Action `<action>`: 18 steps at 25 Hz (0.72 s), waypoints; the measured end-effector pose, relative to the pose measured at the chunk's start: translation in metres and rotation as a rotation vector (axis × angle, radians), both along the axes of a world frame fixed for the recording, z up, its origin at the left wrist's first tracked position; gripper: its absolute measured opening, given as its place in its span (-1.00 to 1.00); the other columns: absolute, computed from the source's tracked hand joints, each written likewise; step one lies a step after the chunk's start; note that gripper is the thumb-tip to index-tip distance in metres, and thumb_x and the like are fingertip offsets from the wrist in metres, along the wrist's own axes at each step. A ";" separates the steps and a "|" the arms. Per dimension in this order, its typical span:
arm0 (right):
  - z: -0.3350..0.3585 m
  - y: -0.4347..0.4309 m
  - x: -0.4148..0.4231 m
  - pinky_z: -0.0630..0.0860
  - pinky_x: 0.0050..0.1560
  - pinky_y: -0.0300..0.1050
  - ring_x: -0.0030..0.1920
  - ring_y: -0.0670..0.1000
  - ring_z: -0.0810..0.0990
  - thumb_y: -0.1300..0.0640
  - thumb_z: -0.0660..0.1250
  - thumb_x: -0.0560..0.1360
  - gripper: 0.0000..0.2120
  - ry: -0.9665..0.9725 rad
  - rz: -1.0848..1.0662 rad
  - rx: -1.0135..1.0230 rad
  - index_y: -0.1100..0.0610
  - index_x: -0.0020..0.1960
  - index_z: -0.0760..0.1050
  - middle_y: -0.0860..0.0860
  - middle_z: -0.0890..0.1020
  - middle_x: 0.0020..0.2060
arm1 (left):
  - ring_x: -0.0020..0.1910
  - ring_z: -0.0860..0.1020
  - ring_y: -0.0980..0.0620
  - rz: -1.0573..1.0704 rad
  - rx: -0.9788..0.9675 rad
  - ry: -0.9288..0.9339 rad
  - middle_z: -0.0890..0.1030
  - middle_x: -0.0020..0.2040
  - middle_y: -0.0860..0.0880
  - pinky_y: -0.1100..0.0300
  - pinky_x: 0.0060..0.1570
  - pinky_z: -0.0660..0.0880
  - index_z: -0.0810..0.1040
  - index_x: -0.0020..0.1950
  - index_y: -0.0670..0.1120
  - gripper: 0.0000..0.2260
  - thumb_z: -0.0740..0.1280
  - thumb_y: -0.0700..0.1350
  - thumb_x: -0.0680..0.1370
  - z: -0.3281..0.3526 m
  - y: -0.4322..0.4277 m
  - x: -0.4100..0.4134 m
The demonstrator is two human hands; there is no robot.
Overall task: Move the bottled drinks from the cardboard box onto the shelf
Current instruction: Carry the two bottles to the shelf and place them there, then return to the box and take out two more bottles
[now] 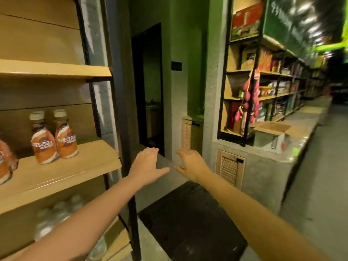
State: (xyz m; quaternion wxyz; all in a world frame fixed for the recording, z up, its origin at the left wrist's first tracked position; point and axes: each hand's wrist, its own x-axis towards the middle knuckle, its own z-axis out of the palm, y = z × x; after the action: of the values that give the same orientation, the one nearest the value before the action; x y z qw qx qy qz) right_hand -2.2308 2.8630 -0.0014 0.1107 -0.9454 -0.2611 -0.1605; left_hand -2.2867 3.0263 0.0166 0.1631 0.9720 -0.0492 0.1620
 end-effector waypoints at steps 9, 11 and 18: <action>-0.009 -0.282 0.034 0.14 0.48 0.11 0.47 0.12 0.24 -0.05 0.29 0.52 -0.43 0.076 -0.531 0.013 0.08 0.45 0.23 0.06 0.31 0.45 | 0.33 0.40 -0.02 -0.451 -0.029 0.145 0.47 0.30 -0.01 0.08 0.28 0.31 0.42 0.33 -0.05 -0.58 0.36 0.02 0.50 -0.002 -0.262 0.083; -0.011 -0.347 0.056 0.11 0.49 0.11 0.47 0.12 0.23 -0.08 0.29 0.52 -0.42 0.084 -0.577 -0.021 0.08 0.45 0.22 0.06 0.30 0.46 | 0.25 0.46 0.03 -0.502 -0.047 0.153 0.52 0.22 0.02 0.15 0.18 0.34 0.46 0.25 0.00 -0.64 0.38 0.02 0.48 -0.003 -0.324 0.114; 0.012 -0.531 0.142 0.16 0.44 0.13 0.42 0.14 0.31 -0.12 0.28 0.51 -0.38 0.094 -0.642 -0.109 0.12 0.45 0.21 0.08 0.34 0.42 | 0.30 0.41 -0.01 -0.591 -0.073 0.236 0.43 0.35 -0.02 0.10 0.22 0.39 0.31 0.41 0.01 -0.46 0.39 0.00 0.48 0.005 -0.514 0.223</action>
State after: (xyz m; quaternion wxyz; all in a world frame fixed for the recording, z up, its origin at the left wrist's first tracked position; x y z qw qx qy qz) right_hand -2.0889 2.3323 0.0102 0.0155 -0.9904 0.0475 -0.1291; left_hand -2.0641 2.5119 0.0214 0.2422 0.9212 -0.3045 -0.0045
